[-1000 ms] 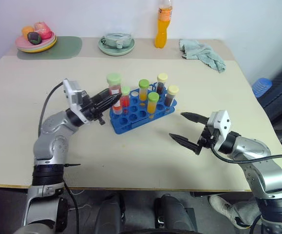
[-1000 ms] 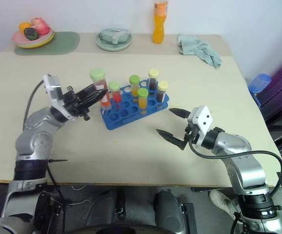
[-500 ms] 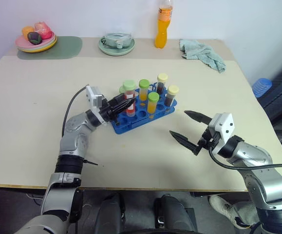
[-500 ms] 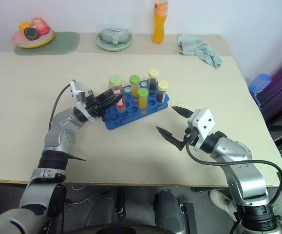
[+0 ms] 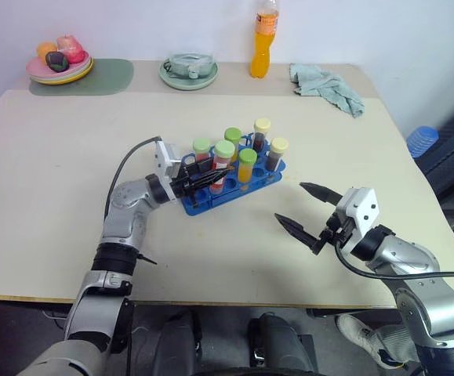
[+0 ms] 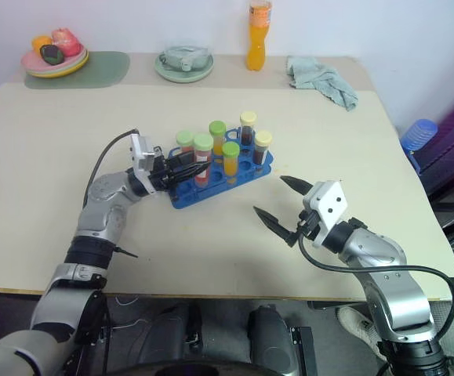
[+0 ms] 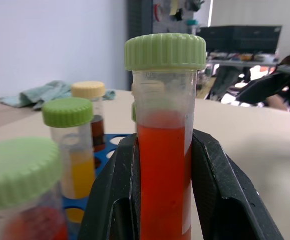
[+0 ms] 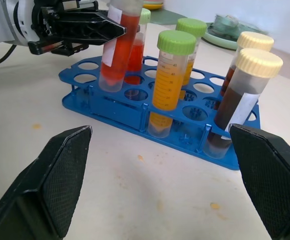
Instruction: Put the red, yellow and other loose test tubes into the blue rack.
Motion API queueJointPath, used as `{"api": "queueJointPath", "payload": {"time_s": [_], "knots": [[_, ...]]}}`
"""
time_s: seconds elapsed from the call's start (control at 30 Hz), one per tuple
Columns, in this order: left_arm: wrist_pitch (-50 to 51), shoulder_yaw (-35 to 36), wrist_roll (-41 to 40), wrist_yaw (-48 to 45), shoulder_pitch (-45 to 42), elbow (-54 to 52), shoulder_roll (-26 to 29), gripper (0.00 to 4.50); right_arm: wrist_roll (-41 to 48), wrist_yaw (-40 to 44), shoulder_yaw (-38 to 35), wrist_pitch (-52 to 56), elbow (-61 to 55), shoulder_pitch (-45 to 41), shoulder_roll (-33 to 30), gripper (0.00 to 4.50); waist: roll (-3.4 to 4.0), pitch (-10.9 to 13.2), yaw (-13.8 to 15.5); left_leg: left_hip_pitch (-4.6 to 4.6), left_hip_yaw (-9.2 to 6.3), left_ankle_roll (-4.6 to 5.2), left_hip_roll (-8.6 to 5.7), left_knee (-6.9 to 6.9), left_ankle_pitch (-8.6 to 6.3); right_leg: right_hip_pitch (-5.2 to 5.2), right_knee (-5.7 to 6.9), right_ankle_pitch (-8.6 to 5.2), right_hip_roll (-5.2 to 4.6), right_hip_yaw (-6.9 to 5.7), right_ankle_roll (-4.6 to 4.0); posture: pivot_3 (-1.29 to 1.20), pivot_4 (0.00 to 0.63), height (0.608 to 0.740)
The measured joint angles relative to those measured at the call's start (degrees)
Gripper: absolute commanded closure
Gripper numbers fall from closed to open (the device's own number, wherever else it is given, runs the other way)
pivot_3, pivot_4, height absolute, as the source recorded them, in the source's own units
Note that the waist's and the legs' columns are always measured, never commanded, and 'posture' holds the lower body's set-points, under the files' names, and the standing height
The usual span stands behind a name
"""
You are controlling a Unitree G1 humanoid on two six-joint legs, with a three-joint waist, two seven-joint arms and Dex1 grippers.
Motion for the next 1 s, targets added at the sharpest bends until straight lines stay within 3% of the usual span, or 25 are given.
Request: {"api": "queueJointPath", "payload": {"time_s": [0.33, 1.0], "knots": [[-2.00, 0.10, 0.30, -0.13, -0.98, 2.84, 0.66, 3.72, 1.96, 1.64, -4.21, 0.43, -3.39, 6.72, -2.09, 0.00, 0.06, -0.08, -0.20, 0.14, 0.00, 0.00, 0.01, -0.01, 0.00, 0.12, 0.00, 0.00, 0.00, 0.00, 0.00, 0.00, 0.150, 0.740], [-0.05, 0.00, -1.50, -5.49, -0.45, 2.46, 0.50, 3.72, 2.12, 1.63, -5.56, 1.38, -3.39, 4.74, -2.48, 0.00, 0.08, -0.10, -0.11, 0.14, -0.01, 0.01, 0.00, -0.01, 0.00, 0.14, -0.01, 0.00, 0.00, 0.00, 0.00, 0.00, 0.150, 0.740]]}}
